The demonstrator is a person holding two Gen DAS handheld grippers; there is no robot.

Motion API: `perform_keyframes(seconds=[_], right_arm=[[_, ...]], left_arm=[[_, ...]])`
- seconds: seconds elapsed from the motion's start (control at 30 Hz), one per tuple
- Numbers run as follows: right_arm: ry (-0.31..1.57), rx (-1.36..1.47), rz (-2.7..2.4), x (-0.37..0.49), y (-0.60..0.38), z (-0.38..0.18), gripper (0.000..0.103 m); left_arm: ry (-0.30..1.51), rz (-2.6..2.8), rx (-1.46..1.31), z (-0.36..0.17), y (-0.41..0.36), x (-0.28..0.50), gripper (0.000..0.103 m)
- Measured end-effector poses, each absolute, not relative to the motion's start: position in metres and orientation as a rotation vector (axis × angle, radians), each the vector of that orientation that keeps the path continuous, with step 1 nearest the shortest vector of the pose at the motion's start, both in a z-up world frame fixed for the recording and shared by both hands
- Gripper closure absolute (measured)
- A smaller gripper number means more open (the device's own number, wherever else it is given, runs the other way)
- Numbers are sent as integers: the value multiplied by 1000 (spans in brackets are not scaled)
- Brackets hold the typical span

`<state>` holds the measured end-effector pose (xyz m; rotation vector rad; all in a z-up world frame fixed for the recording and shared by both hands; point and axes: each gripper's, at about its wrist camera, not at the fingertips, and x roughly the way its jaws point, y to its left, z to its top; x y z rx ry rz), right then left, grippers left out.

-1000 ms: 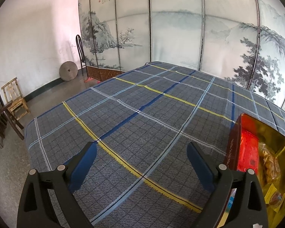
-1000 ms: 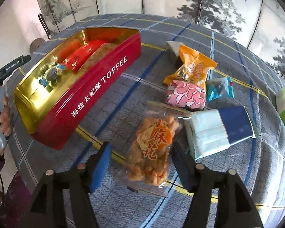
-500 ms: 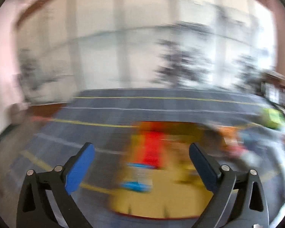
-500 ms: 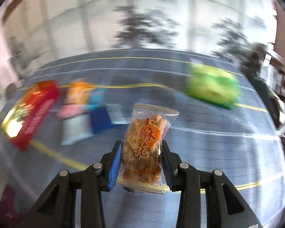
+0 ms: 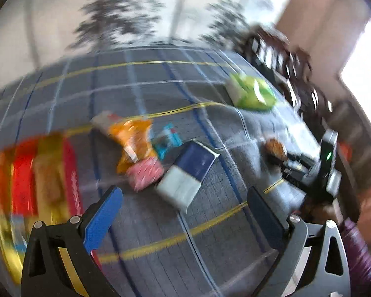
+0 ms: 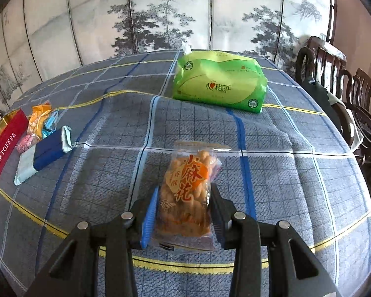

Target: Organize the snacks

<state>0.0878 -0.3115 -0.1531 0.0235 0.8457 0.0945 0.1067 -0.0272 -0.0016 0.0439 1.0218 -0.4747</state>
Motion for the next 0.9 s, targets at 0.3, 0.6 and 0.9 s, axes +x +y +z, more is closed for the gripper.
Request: perform_keyframes(seconds=[0.3, 0.6, 0.9], right_arm=[[832, 60, 139, 82, -316, -155, 64], [828, 69, 160, 80, -316, -154, 64], [828, 70, 158, 81, -316, -154, 64]], left_arm=[[1036, -676, 498, -48, -107, 128, 4], [1168, -705, 526, -82, -111, 166, 9], [1197, -771, 576, -100, -118, 174, 51]])
